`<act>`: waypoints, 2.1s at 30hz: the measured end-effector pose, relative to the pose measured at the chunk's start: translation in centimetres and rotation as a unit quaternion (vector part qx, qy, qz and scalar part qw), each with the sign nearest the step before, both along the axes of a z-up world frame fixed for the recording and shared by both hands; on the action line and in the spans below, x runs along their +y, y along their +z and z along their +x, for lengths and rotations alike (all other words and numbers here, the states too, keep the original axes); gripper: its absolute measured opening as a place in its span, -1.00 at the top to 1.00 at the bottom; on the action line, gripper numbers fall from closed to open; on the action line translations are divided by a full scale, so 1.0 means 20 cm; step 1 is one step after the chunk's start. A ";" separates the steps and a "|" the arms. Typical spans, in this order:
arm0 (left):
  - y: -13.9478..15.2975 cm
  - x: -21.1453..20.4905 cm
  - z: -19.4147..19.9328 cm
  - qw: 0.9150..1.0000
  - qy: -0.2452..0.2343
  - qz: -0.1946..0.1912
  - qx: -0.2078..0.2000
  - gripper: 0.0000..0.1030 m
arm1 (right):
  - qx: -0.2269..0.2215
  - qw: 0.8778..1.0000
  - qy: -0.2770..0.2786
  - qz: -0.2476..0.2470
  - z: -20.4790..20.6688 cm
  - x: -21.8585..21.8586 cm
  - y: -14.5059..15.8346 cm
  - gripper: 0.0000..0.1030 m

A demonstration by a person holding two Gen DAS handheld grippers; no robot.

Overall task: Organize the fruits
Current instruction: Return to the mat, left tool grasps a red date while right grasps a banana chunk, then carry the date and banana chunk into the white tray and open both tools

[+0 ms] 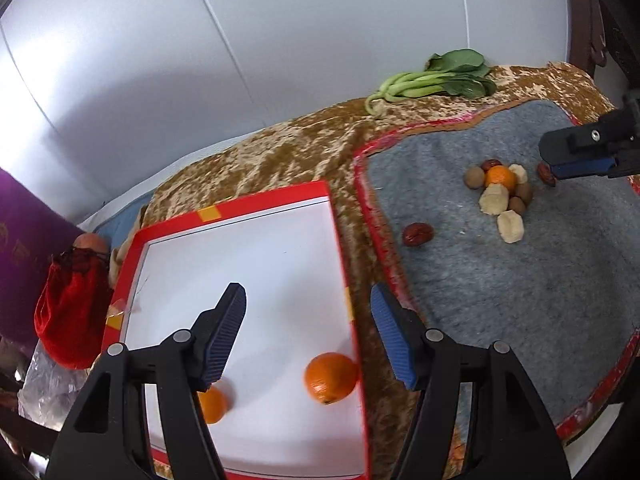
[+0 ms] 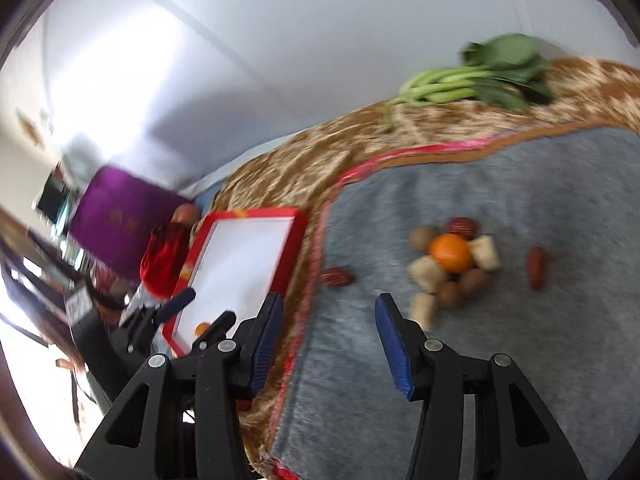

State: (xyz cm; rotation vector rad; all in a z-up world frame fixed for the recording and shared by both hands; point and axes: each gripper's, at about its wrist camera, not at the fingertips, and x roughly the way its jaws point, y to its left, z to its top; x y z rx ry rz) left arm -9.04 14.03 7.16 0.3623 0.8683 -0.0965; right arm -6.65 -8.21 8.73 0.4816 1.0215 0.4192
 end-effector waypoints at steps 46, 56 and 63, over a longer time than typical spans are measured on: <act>-0.29 -0.36 0.40 0.968 -0.189 -0.029 0.165 0.66 | 0.173 0.983 -0.065 0.008 0.15 -0.04 -0.48 0.58; -0.19 -0.24 0.29 0.978 -0.109 -0.077 0.159 0.67 | 0.148 0.988 -0.048 -0.006 0.12 0.01 -0.40 0.68; -0.05 -0.10 0.18 0.983 -0.076 -0.117 0.117 0.67 | 0.132 0.990 -0.042 0.000 0.12 0.03 -0.36 0.68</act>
